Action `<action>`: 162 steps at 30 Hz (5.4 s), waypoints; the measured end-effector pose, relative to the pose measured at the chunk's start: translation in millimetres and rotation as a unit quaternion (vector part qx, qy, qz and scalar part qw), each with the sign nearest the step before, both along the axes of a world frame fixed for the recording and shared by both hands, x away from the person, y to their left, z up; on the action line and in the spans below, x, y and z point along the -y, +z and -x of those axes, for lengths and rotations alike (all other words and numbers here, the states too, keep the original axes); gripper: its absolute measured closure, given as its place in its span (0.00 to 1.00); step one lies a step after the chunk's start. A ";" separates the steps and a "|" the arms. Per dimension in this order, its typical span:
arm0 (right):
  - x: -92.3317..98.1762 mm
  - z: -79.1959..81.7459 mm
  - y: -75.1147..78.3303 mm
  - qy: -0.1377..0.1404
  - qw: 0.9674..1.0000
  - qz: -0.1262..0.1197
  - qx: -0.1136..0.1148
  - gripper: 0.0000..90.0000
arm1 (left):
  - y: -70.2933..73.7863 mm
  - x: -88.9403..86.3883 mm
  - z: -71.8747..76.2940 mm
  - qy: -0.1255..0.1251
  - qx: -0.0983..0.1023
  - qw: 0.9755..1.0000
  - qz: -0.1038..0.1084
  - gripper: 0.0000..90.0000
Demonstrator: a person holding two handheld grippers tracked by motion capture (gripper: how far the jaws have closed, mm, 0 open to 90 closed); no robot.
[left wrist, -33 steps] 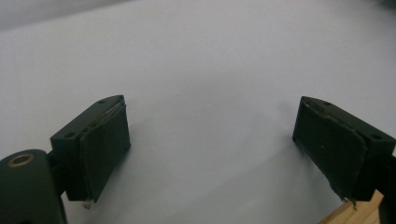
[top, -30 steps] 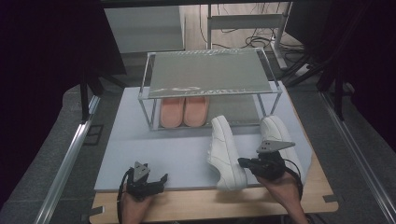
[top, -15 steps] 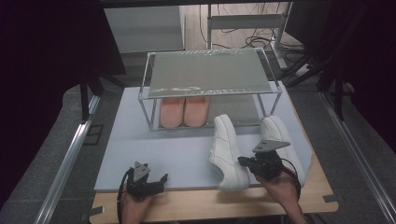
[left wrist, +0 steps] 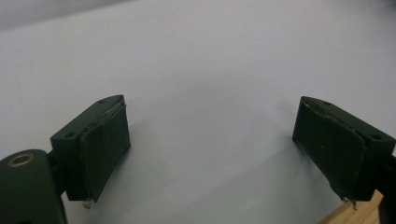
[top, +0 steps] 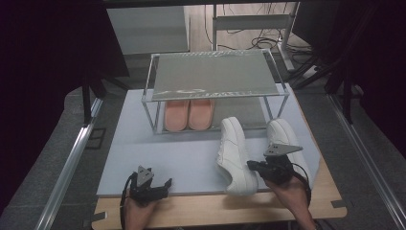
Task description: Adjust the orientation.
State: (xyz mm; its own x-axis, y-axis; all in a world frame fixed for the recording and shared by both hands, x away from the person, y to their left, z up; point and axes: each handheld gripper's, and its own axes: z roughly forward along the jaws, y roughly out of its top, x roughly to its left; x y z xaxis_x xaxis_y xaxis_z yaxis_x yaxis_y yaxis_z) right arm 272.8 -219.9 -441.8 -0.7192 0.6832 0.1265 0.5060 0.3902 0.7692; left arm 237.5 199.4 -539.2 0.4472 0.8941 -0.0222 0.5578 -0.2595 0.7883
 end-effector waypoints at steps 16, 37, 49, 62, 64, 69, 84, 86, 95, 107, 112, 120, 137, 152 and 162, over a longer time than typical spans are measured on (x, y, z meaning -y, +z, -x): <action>27.1 1.3 -2.2 -0.072 0.996 0.053 0.001 1.00 | 0.0 0.0 -0.1 0.000 0.000 1.000 0.000 0.12; 50.9 1.0 -0.4 -0.091 0.996 0.003 -0.014 0.81 | 0.0 0.0 0.0 0.001 0.000 1.000 0.001 0.12; 40.8 -6.7 -1.7 -0.095 0.995 -0.006 -0.023 0.57 | 0.0 0.0 0.0 0.001 0.000 1.000 0.001 0.12; 29.4 -16.1 -5.7 -0.121 0.992 0.027 -0.016 0.67 | 0.0 0.0 0.0 0.001 0.000 1.000 0.001 0.12; 30.2 -16.1 -5.9 -0.123 0.992 0.020 -0.022 0.74 | 0.0 0.0 0.0 0.001 0.000 1.000 0.001 0.12; 32.7 -17.5 -7.1 -0.122 0.992 0.005 -0.036 0.85 | 0.0 0.0 0.0 0.001 0.000 1.000 0.000 0.12; 14.4 -21.6 -8.5 -0.084 0.996 -0.005 -0.039 0.89 | 0.0 0.0 0.0 0.001 0.000 1.000 0.000 0.12; 11.2 -22.7 -8.8 -0.077 0.996 -0.006 -0.038 0.89 | 0.0 -0.1 0.0 0.001 0.000 1.000 0.000 0.12; -14.4 -25.3 -9.3 -0.042 0.998 -0.005 -0.036 0.88 | 0.0 -0.1 0.0 0.001 0.000 1.000 0.000 0.12; -39.9 -26.3 -7.7 -0.017 0.999 0.006 -0.033 0.77 | 0.0 -0.2 -0.1 0.000 0.001 1.000 0.000 0.12; -34.0 -21.5 -2.0 -0.006 0.999 -0.008 -0.036 0.68 | 0.0 -0.1 -0.1 0.000 0.001 1.000 0.000 0.12; -31.5 -8.0 3.5 0.008 1.000 -0.004 -0.020 0.86 | -0.1 0.2 0.0 0.002 0.000 1.000 0.002 0.12; -34.8 -9.6 -9.2 0.041 0.998 0.001 -0.056 1.00 | -0.1 0.2 0.0 0.002 0.000 1.000 0.002 0.12; -17.7 -15.5 -5.3 0.023 0.998 0.001 -0.059 0.87 | 0.0 0.0 0.1 0.001 0.000 1.000 0.000 0.12; -12.9 -14.6 15.6 0.017 0.999 -0.011 -0.046 0.69 | 0.0 -0.1 -0.1 0.000 0.001 1.000 0.000 0.12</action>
State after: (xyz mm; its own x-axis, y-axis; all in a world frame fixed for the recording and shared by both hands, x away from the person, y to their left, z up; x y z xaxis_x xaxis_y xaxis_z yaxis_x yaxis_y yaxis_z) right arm 287.4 -207.0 -426.2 -0.7259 0.6558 0.2076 0.5623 0.3919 0.7282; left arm 237.6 199.5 -539.2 0.4464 0.8946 -0.0218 0.5573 -0.2588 0.7890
